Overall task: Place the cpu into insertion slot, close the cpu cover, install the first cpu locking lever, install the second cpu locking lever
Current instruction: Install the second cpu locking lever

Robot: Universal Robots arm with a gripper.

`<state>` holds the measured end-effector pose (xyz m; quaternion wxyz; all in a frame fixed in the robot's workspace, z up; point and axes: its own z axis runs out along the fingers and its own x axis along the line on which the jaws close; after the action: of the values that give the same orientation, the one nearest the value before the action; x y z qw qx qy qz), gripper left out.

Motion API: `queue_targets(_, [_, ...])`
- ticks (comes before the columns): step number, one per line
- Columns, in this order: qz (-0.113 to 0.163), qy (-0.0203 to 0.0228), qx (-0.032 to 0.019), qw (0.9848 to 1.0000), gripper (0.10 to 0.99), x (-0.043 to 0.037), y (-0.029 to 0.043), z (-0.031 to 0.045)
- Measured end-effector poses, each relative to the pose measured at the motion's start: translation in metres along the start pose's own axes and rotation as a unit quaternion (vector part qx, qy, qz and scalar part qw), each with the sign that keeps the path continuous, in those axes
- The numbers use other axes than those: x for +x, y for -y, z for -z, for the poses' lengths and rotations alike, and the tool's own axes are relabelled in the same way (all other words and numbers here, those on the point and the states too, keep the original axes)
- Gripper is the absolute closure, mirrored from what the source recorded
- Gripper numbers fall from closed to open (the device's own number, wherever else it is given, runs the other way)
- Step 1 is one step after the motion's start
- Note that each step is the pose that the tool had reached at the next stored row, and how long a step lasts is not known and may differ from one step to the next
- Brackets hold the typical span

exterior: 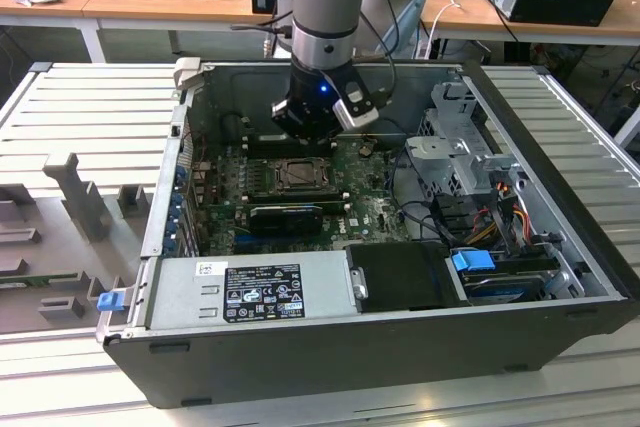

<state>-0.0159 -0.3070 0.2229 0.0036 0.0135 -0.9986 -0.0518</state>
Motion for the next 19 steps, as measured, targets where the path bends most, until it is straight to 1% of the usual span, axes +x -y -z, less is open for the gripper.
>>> queue_targets(4, [0.000, 0.0000, -0.0001, 1.0000, 0.980, 0.0001, 0.0044, 0.0004])
queue_targets(6, [0.000, 0.0000, 0.0001, 1.0000, 0.980, 0.0002, 0.0052, 0.0018])
queue_targets(7, [0.000, 0.0000, 0.0000, 1.0000, 0.980, 0.0002, 0.0049, 0.0045])
queue_targets(8, [0.000, 0.0000, -0.0001, 1.0000, 0.980, 0.0002, 0.0045, 0.0089])
queue_targets(10, [0.000, 0.0000, 0.0000, 1.0000, 0.980, 0.0002, 0.0040, 0.0140])
queue_targets(12, [0.000, 0.0000, -0.0001, 1.0000, 0.980, 0.0003, 0.0058, 0.0150])
queue_targets(13, [0.000, 0.0000, -0.0001, 1.0000, 0.980, 0.0003, 0.0071, 0.0152])
queue_targets(17, [0.000, 0.0000, -0.0002, 1.0000, 0.980, 0.0007, 0.0205, 0.0166])
queue_targets(19, [0.000, 0.0000, -0.0003, 1.0000, 0.980, 0.0008, 0.0248, 0.0170])
